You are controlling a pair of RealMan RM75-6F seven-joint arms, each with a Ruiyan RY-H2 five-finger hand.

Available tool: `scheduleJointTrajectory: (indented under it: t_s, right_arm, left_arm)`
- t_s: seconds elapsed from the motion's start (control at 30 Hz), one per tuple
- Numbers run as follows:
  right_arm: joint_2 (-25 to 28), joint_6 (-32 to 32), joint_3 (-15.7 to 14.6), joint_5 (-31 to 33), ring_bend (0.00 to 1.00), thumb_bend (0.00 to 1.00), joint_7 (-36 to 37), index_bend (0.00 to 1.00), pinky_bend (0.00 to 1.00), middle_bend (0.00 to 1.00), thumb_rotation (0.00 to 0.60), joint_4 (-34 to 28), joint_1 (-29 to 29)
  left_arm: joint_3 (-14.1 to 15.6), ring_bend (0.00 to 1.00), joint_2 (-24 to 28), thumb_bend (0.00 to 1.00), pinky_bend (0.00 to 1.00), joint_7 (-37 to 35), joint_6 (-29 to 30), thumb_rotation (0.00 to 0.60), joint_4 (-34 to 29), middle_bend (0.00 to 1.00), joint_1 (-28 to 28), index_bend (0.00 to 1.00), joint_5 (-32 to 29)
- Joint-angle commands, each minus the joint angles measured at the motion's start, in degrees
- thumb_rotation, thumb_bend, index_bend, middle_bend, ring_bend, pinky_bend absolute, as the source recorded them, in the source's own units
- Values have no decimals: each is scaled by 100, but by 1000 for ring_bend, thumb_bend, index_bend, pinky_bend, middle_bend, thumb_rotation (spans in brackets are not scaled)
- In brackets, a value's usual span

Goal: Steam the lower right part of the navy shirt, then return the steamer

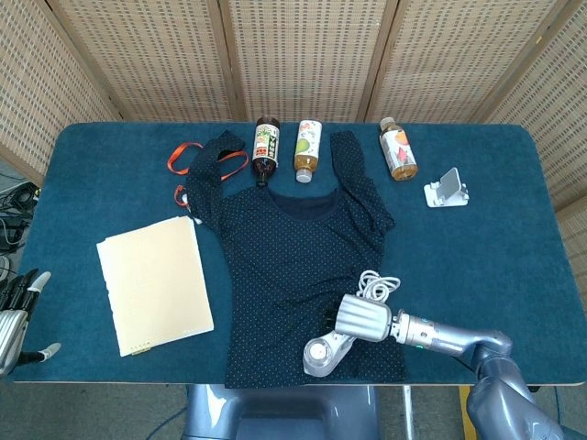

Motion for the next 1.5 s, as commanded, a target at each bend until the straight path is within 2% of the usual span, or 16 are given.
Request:
scheduleJointTrajectory:
  t_s: [0.03,0.23,0.6,1.23,1.5]
  right_arm:
    - [85,-52,55,73,775,1000,55,838,904,684,600,74,-59]
    - [382,-128,116,198,776,1000,191,838,904,684,600,226,-285]
    - [582,-294,156,300,775,1000,252,838,904,684,600,278,-539]
    - [-211,365,-117,-163,775,1000,-181,838,899,683,600,-161,9]
    - [-268,309,-92,-157,775,1000,-284,838,899,683,600,-239,59]
  left_arm:
    - [11,0,-32,0,0,76,-2,600,-2,0,-4,0,12]
    - [20,0,-105,0,0,181,-1,600,-4,0,-8,0,18]
    - [21,0,-115,0,0,205,34,600,-23,0,-7,0,69]
    - [38,0,-54,0,0,64,139,600,-22,0,49,0,162]
    - [40,0,-14,0,0,-52,199,600,2,0,81,0,212]
